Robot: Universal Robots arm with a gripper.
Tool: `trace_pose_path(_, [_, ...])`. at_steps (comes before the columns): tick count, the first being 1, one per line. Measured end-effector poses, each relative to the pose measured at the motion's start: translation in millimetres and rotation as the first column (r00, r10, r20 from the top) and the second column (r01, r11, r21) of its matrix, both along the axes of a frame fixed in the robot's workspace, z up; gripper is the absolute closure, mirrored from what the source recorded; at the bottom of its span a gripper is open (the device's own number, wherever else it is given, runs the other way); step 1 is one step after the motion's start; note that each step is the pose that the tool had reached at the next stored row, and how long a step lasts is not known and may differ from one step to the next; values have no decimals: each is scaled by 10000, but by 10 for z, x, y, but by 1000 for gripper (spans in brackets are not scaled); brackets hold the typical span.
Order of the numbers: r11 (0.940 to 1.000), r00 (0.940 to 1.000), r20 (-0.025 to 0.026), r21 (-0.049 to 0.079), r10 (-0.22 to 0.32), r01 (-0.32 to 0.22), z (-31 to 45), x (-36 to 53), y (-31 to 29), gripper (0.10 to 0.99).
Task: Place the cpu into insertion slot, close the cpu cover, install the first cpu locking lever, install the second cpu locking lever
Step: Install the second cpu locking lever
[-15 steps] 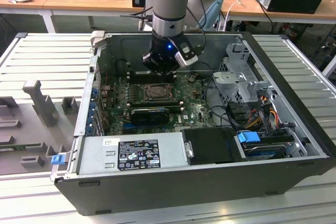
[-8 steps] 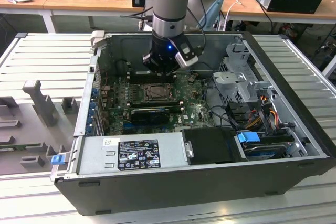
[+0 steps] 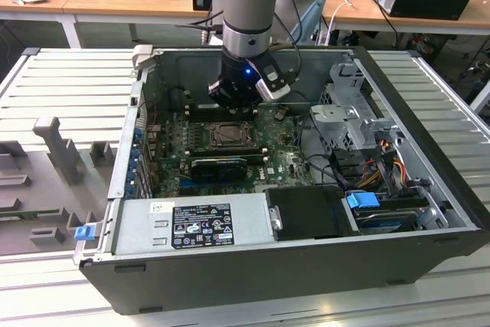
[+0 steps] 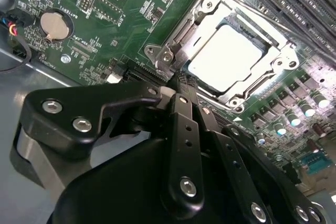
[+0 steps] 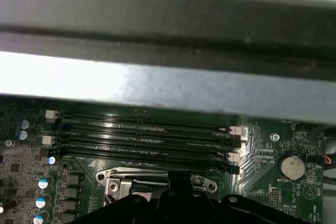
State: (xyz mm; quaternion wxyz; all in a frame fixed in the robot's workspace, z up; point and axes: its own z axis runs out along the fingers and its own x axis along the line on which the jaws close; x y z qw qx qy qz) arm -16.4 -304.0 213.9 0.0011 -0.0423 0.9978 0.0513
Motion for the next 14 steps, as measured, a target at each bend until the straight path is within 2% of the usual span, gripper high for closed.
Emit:
trace_pose_path(5, [10000,10000,1,0,-1,1,0,0,-30,980])
trace_pose_path(10, [10000,10000,0,-18,0,0,140,0,-31,980])
trace_pose_path(12, [10000,10000,2,-14,-1,1,142,-1,-33,980])
trace_pose_path(14, [10000,10000,0,-18,0,0,142,-1,-75,980])
